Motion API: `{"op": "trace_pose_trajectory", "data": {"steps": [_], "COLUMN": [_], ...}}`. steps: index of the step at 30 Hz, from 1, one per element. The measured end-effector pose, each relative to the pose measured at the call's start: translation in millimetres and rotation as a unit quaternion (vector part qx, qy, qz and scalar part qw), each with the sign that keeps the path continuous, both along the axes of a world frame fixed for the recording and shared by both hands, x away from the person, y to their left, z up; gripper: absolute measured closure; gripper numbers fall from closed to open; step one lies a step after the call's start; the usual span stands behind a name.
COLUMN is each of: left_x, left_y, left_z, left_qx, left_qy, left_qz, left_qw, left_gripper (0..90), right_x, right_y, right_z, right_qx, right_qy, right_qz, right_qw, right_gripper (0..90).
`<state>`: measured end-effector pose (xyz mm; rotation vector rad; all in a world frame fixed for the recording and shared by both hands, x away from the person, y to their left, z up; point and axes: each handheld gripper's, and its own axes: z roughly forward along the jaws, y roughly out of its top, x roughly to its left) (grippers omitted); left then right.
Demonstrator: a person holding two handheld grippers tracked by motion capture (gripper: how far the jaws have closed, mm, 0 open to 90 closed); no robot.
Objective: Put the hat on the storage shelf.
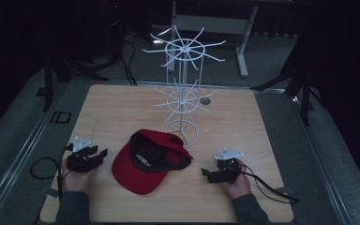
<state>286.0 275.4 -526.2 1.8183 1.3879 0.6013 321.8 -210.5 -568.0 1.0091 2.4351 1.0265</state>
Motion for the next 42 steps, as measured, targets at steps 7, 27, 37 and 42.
{"op": "trace_pose_trajectory", "data": {"steps": [7, 27, 37, 42], "left_x": [-12.2, 16.7, 11.6, 5.1], "left_y": [-10.9, -47.2, -7.5, -8.4], "left_z": [33.2, 24.8, 20.7, 12.1], "left_qx": [-0.031, -0.003, -0.042, -0.078], "left_qy": [-0.043, 0.024, 0.002, 0.045], "left_qz": [-0.052, -0.160, -0.012, -0.066], "left_qw": [0.9973, 0.9869, 0.9990, 0.9938], "left_gripper": [65.4, 81.4, 83.6, 61.9], "right_x": [0.0, 0.0, 0.0, 0.1], "right_y": [0.0, 0.0, 0.0, 0.0], "right_z": [0.0, 0.0, 0.0, 0.0], "right_qx": [0.000, 0.000, 0.000, 0.000], "right_qy": [0.000, 0.000, 0.000, 0.000], "right_qz": [0.000, 0.000, 0.000, 0.000], "right_qw": [1.0000, 1.0000, 1.0000, 1.0000], "right_gripper": [13.6, 13.6, 13.6, 13.6]}}
